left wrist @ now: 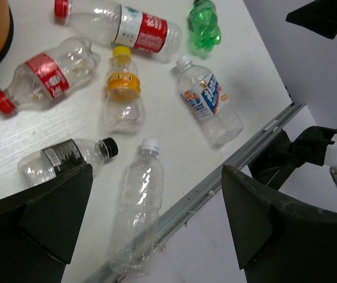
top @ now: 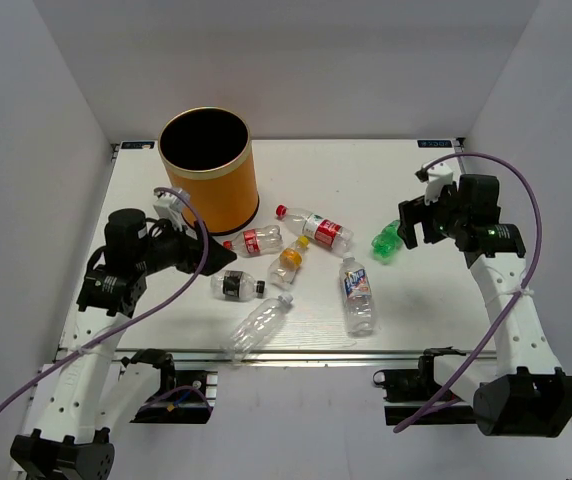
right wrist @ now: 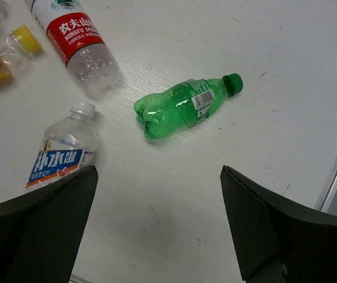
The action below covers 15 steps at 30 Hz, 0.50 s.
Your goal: Put the plastic bottles in the bin
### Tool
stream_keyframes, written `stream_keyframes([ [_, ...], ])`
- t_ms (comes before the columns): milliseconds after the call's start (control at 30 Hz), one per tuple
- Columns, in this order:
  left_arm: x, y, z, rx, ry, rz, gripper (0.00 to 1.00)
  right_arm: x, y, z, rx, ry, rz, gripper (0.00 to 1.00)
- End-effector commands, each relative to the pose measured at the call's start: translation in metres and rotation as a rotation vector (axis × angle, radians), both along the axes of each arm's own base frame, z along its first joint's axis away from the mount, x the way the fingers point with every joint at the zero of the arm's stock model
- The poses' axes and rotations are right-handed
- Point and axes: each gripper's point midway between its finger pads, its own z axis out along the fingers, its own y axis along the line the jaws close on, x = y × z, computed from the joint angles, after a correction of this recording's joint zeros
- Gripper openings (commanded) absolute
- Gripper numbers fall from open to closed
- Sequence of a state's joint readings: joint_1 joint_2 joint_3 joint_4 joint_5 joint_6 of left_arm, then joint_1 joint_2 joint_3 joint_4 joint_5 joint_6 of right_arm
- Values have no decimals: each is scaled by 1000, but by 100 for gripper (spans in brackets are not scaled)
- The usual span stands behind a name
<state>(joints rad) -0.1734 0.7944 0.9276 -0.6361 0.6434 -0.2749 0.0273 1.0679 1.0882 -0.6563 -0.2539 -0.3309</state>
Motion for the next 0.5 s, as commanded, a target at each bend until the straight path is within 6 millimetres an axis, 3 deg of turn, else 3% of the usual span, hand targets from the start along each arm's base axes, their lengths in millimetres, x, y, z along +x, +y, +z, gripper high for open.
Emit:
stream_keyframes([
  [0, -3, 8, -18, -9, 99, 94, 100, 4, 9, 14, 14, -49, 66, 90],
  [100, -4, 15, -32, -34, 182, 196, 100, 0, 19, 11, -12, -79, 194, 90],
  [167, -3, 20, -39, -54, 234, 271, 97, -8, 26, 5, -5, -63, 260, 78],
  [267, -1, 28, -55, -50, 303, 364, 92, -12, 31, -5, 11, -36, 289, 67],
  [333, -1, 33, -63, -60, 351, 423, 88, -11, 27, -17, 2, -9, 266, 67],
  [367, 3, 36, -66, -58, 364, 456, 80, -9, 26, -20, 1, 3, 260, 69],
  [433, 6, 37, -68, -87, 409, 506, 71, -8, 25, -25, -3, 24, 250, 76],
  [467, 9, 40, -77, -81, 439, 542, 58, -12, 26, -29, -1, 53, 256, 81],
])
